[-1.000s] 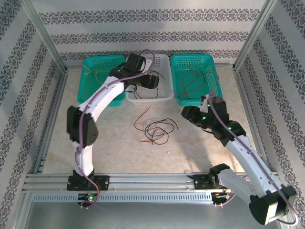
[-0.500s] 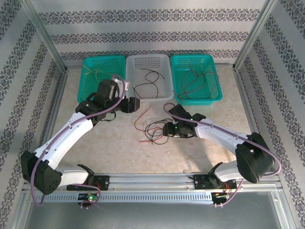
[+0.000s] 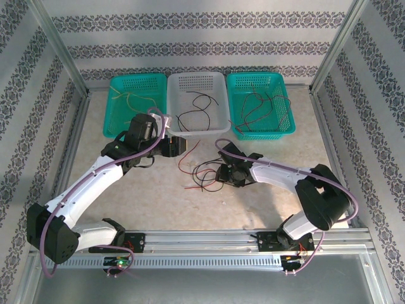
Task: Untangle the cables
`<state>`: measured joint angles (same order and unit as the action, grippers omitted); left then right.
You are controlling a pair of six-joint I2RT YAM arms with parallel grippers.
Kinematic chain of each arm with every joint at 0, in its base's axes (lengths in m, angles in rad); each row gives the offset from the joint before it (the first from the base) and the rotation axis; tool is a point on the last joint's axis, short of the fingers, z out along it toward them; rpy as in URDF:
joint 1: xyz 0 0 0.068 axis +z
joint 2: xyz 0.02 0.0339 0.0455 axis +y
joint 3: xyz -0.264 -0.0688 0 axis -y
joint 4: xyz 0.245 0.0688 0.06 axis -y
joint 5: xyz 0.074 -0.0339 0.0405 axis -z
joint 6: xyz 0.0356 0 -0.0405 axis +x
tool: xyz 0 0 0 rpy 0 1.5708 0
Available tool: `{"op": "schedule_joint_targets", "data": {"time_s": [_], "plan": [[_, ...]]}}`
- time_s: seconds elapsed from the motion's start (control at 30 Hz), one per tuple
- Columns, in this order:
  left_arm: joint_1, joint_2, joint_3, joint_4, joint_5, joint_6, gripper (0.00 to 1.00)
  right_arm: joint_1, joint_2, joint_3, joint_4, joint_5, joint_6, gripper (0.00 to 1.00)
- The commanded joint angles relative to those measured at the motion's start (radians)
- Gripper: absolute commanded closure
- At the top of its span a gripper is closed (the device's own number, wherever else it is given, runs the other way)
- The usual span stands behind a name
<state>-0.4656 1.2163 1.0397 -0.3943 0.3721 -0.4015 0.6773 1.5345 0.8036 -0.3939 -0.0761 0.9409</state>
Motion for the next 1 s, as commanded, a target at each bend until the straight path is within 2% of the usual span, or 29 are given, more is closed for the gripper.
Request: {"op": "schedule_joint_targets", "data": {"time_s": [0.0,0.13,0.33,0.53,0.97], "plan": [[-0.008,-0.009,-0.012,0.061,0.036,-0.021,0.37,0.013,0.008,-0.021,0.042,-0.02,0.064,0.58],[-0.01,-0.014,-0.028,0.082,0.044,-0.028,0.37,0.014,0.015,-0.029,0.053,-0.031,0.076,0.66],[-0.009,-0.009,-0.041,0.104,0.054,-0.039,0.37,0.018,0.042,-0.042,0.083,-0.06,0.101,0.71],[-0.021,0.019,-0.067,0.184,0.1,-0.095,0.39,0.022,-0.012,-0.045,0.069,-0.045,0.086,1.0],[-0.189,0.134,-0.042,0.332,0.153,-0.106,0.45,0.05,-0.377,0.064,-0.078,0.062,-0.134,1.0]]}}
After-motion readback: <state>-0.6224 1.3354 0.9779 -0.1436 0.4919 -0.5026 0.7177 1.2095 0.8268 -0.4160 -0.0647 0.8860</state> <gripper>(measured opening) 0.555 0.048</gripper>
